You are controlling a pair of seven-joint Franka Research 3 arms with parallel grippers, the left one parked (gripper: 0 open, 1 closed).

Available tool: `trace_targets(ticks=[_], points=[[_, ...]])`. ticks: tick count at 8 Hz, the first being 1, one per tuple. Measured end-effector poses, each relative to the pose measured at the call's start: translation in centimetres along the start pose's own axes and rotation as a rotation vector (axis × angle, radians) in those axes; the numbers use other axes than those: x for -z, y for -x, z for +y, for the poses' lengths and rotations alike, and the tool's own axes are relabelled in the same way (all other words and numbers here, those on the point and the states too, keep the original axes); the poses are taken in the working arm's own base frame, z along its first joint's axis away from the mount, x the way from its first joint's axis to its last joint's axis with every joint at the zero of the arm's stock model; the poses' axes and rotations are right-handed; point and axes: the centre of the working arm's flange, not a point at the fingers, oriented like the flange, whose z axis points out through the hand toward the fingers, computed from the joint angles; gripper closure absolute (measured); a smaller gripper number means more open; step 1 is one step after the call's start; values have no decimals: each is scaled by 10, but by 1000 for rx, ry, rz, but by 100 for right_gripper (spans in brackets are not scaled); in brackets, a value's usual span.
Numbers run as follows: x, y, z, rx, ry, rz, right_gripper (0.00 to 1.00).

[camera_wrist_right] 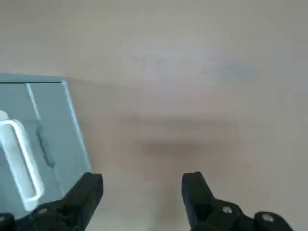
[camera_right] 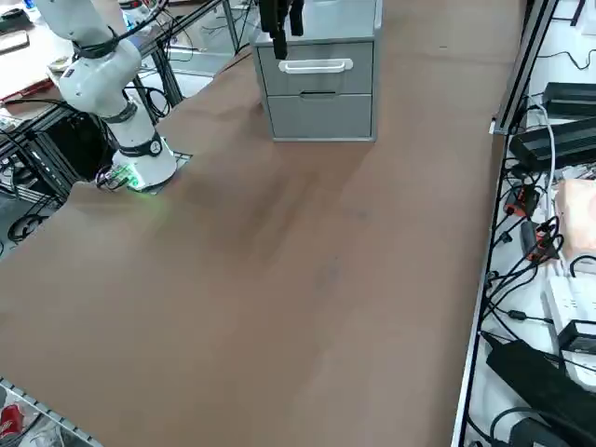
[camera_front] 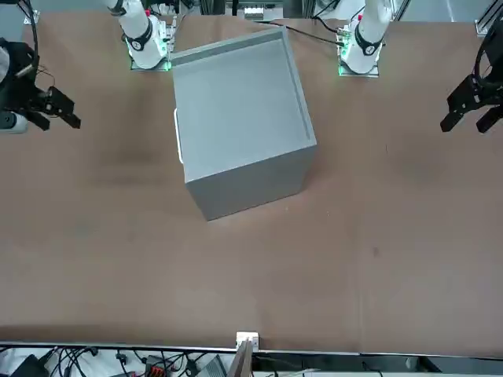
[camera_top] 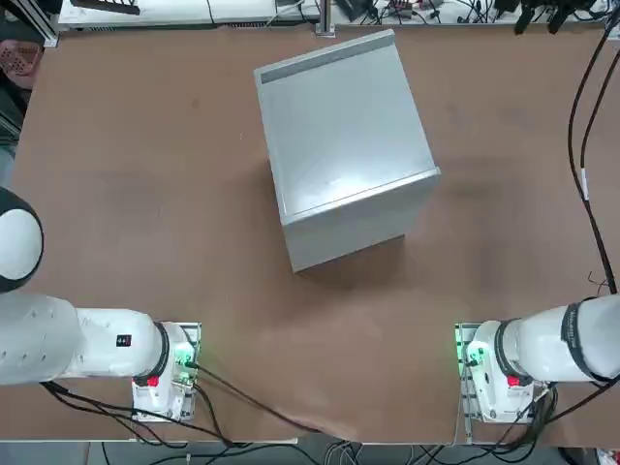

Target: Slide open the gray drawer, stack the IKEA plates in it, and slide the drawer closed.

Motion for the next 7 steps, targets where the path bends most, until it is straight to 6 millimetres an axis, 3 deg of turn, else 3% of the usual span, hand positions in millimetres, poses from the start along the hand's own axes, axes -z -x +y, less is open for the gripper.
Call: trace_targets(ticks=[2, 7], points=[[1, 0, 4, -6, -14, 6, 0], [-1, -1, -9, 16, -5, 6, 0]])
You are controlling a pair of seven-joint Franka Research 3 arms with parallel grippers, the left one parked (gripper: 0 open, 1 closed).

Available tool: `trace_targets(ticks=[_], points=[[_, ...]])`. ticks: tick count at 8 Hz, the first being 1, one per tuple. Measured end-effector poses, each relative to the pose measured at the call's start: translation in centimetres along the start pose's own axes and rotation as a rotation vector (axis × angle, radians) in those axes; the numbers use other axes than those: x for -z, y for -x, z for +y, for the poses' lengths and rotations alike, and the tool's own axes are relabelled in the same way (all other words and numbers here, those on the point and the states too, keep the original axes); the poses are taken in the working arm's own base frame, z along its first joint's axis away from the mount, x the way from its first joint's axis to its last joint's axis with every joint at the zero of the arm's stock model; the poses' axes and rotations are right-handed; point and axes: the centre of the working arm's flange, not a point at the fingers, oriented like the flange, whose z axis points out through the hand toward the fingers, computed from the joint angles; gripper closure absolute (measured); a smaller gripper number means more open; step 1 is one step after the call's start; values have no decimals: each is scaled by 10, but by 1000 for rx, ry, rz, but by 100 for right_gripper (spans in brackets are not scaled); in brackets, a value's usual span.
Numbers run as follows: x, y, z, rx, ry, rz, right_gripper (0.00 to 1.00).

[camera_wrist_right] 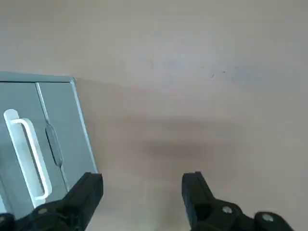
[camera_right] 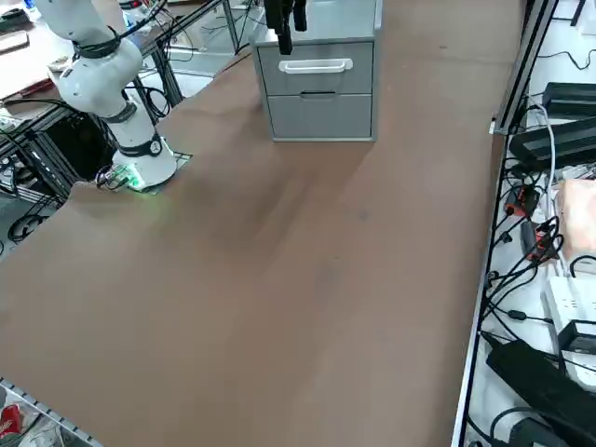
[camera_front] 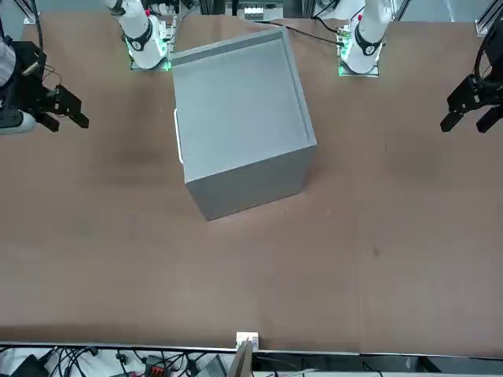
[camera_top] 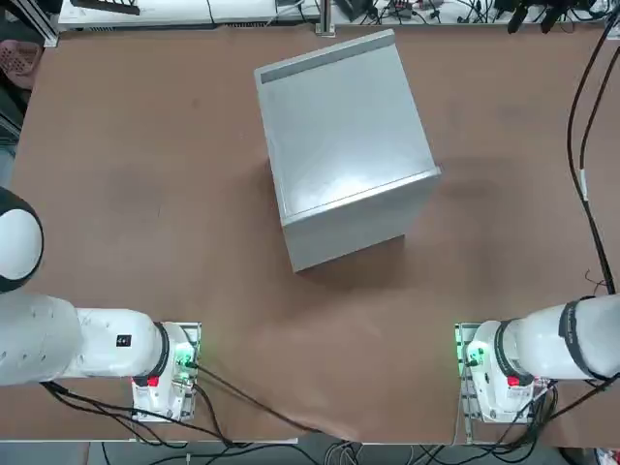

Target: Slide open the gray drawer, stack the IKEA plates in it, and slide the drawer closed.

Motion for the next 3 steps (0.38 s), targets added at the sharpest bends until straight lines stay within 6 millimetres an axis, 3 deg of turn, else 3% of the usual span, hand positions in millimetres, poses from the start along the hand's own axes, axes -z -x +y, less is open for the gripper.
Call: trace_targets(ticks=[3], points=[[-1, -1, 4, -8, 2, 2, 0]])
